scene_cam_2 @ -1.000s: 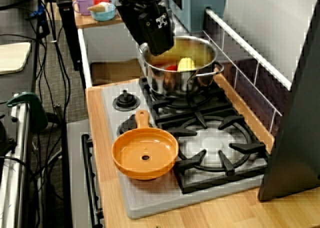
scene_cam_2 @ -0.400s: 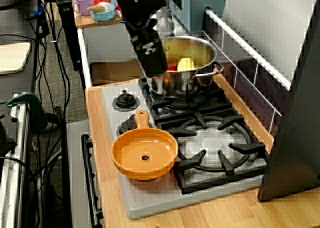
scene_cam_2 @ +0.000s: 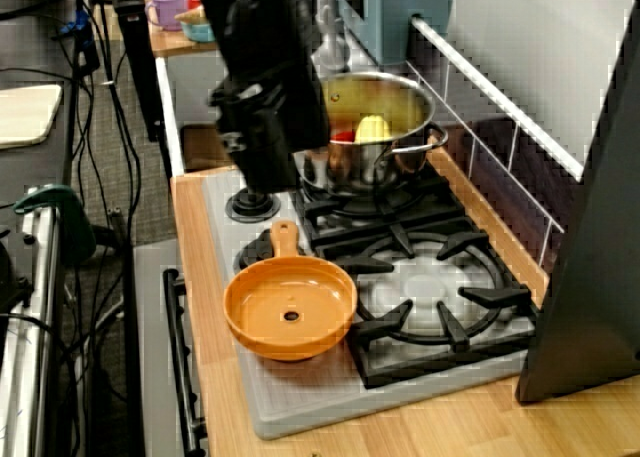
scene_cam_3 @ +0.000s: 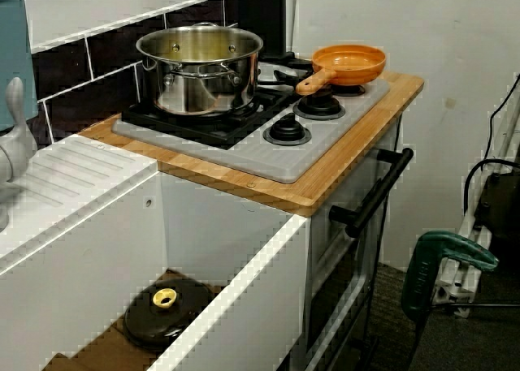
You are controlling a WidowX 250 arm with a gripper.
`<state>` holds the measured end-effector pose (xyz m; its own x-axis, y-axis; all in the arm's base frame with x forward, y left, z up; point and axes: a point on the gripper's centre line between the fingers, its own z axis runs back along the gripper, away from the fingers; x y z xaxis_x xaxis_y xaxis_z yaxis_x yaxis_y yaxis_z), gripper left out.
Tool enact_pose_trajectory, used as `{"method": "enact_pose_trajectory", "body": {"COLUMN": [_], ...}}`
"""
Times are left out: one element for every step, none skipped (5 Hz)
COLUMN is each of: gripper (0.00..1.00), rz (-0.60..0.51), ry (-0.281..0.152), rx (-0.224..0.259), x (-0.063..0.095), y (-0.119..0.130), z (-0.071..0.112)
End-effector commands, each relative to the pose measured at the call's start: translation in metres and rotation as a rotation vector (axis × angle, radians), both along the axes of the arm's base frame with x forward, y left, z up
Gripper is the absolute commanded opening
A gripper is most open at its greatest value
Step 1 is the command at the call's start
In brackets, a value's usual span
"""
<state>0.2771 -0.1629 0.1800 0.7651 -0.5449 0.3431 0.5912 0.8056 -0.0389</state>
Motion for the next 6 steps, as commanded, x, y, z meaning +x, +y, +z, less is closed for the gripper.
{"method": "enact_pose_trajectory", "body": {"gripper": [1.00,1.00,1.00,1.00,1.00,1.00], "rz": [-0.505,-0.618,-0.637,-0.632,-0.612,-0.596], "ry": [-0.144,-0.154,-0.163,-0.174,-0.167,-0.176], "rx": [0.043,0.086,0.106,0.127,0.163,0.186], "x": [-0.027,-0.027,-0.021,-0.021,-0.020,-0.013], "y": [0.011,0.022,0.031,0.031,0.027,0.032], "z": [-0.009,-0.018,-0.025,-0.033,-0.043,-0.050]}}
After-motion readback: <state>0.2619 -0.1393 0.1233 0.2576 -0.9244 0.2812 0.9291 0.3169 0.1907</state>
